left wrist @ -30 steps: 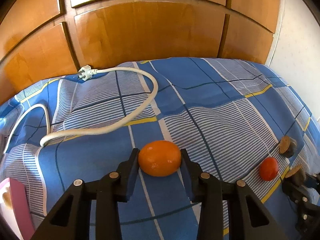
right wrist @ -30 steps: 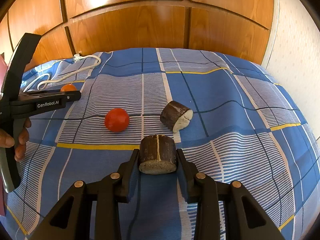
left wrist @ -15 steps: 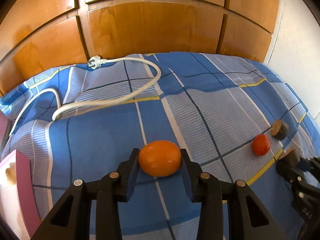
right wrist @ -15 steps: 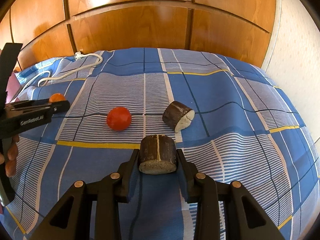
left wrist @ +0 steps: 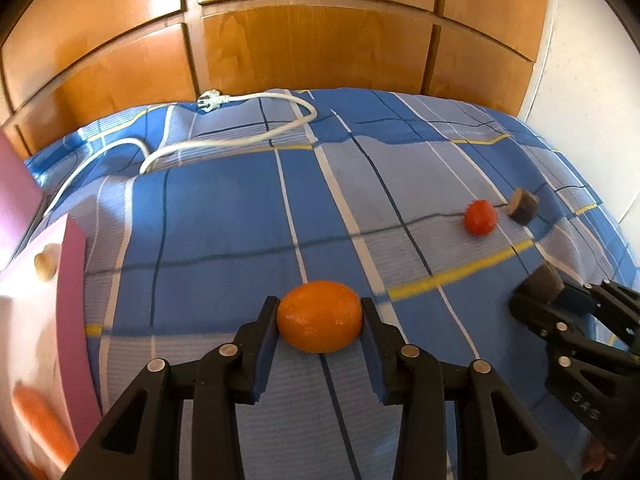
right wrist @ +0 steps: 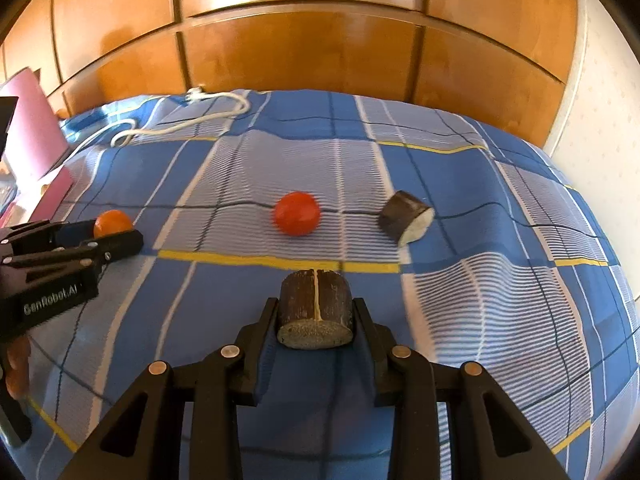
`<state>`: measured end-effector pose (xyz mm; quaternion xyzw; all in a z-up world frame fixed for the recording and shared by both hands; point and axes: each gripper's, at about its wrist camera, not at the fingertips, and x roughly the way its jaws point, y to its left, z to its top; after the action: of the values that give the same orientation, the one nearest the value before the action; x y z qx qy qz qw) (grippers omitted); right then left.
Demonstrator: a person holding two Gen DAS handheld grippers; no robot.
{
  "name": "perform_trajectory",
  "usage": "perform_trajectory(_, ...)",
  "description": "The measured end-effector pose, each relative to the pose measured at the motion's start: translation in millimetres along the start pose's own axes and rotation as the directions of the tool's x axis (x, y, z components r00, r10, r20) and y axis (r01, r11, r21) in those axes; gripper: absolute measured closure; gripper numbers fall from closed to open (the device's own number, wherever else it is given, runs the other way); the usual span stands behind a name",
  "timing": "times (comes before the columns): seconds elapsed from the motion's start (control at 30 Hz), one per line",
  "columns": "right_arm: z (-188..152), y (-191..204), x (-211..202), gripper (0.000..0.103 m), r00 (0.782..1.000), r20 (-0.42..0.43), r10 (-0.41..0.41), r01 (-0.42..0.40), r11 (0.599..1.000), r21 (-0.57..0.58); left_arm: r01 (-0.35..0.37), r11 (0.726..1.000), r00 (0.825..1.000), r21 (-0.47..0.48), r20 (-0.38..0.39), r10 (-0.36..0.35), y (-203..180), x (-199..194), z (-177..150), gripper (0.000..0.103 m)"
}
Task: Organize fruits
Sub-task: 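Carry the orange and the dark slice toward the pink tray with both tools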
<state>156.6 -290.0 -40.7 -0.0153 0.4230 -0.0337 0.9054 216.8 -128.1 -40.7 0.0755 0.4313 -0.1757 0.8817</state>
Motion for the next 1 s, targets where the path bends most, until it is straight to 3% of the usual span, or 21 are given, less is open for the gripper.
perform_trajectory(0.13,-4,7,-4,0.068,1.0,-0.005,0.011,-0.011,1.0,0.002,-0.001,0.999,1.0,-0.04,0.007,0.001,1,-17,-20,0.064)
perform_trajectory(0.5,-18,33,-17,0.068,0.999,-0.011,0.042,-0.042,0.999,-0.011,-0.037,0.999,0.998,-0.032,0.054,0.039,-7,-59,-75,0.064)
perform_trajectory(1.0,-33,66,-31,0.068,0.999,-0.004,0.046,-0.046,0.999,-0.026,-0.057,0.998,0.987,-0.017,0.15,0.059,-17,-97,-119,0.064)
